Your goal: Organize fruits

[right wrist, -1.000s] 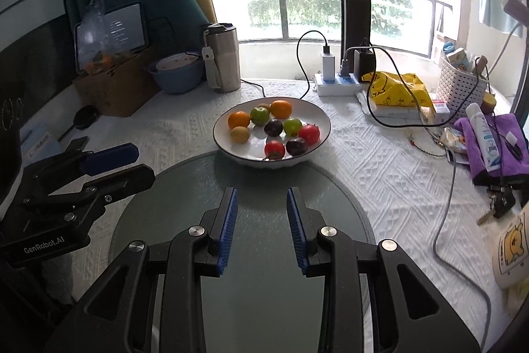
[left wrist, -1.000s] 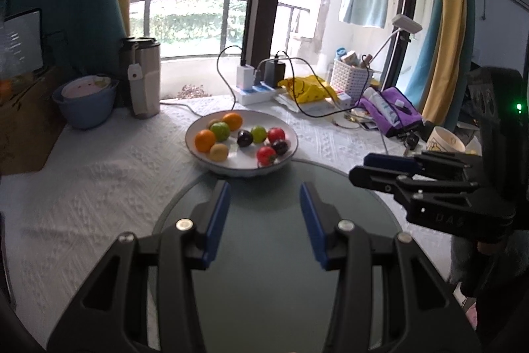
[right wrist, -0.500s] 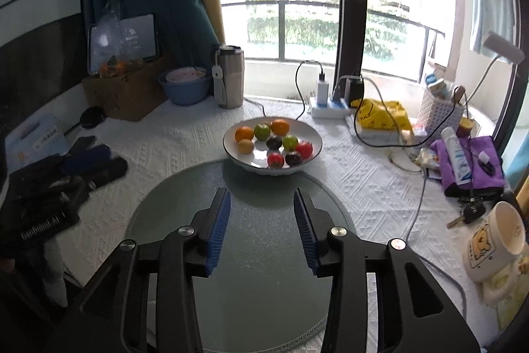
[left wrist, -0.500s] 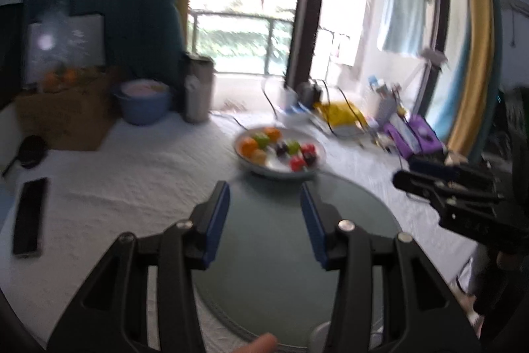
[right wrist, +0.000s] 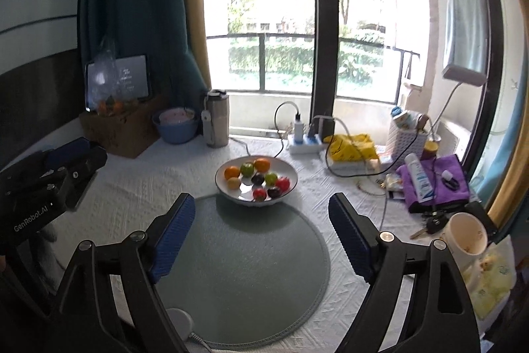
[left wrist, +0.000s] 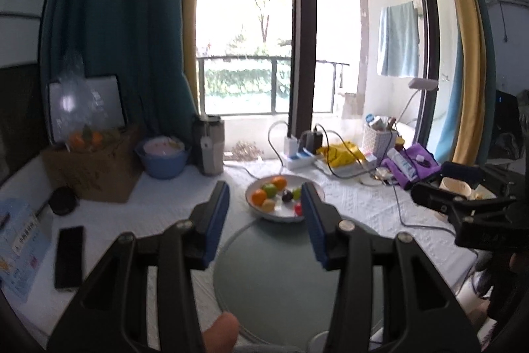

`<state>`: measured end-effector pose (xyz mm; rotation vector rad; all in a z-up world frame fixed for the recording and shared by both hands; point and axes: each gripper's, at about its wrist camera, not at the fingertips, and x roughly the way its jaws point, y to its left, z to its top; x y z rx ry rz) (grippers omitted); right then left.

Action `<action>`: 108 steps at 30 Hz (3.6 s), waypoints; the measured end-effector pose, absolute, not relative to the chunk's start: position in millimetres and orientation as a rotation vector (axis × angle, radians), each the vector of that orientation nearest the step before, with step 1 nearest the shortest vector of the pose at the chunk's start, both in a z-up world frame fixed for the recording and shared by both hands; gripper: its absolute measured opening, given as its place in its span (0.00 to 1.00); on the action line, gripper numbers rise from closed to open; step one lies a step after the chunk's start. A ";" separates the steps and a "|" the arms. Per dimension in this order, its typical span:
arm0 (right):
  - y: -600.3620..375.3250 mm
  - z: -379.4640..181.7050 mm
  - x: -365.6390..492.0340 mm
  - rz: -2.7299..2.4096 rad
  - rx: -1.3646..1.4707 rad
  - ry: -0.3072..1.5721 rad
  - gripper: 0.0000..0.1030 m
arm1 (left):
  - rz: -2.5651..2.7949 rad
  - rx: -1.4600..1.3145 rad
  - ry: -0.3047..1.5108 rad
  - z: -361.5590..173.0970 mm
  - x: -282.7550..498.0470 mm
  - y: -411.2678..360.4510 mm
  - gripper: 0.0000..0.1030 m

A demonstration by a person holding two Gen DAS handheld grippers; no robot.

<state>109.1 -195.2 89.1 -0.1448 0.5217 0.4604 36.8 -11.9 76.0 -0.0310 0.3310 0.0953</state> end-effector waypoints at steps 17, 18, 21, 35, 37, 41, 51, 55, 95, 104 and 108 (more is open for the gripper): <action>-217.4 128.9 68.7 0.391 -0.098 0.398 0.84 | 0.032 -0.019 0.333 105.2 18.4 -24.2 0.45; -217.7 129.5 67.6 0.391 -0.097 0.395 0.84 | 0.025 -0.019 0.332 105.9 16.8 -24.0 0.45; -218.0 130.8 66.9 0.389 -0.098 0.391 0.84 | -0.005 -0.010 0.325 107.6 12.2 -26.3 0.45; -219.5 136.8 60.4 0.384 -0.097 0.369 0.84 | -0.002 -0.025 0.285 114.6 4.4 -22.1 0.45; -218.1 136.9 59.6 0.391 -0.099 0.368 0.84 | 0.000 -0.024 0.283 114.8 4.0 -22.0 0.45; -214.8 137.4 57.5 0.397 -0.106 0.366 0.84 | -0.004 -0.027 0.281 114.3 3.2 -21.4 0.45; -214.4 140.7 54.3 0.403 -0.098 0.357 0.84 | -0.007 -0.026 0.274 115.2 0.5 -20.8 0.45; -215.1 141.5 54.1 0.403 -0.095 0.353 0.84 | -0.013 -0.026 0.270 115.9 -0.3 -20.6 0.45; -218.4 146.9 48.8 0.399 -0.079 0.337 0.84 | -0.023 -0.029 0.263 117.2 -4.0 -22.4 0.45; -218.7 146.2 48.5 0.400 -0.081 0.341 0.84 | -0.026 -0.033 0.254 117.4 -6.5 -22.1 0.45; -218.2 139.5 53.2 0.405 -0.079 0.358 0.84 | -0.026 -0.032 0.260 113.2 -1.3 -24.2 0.45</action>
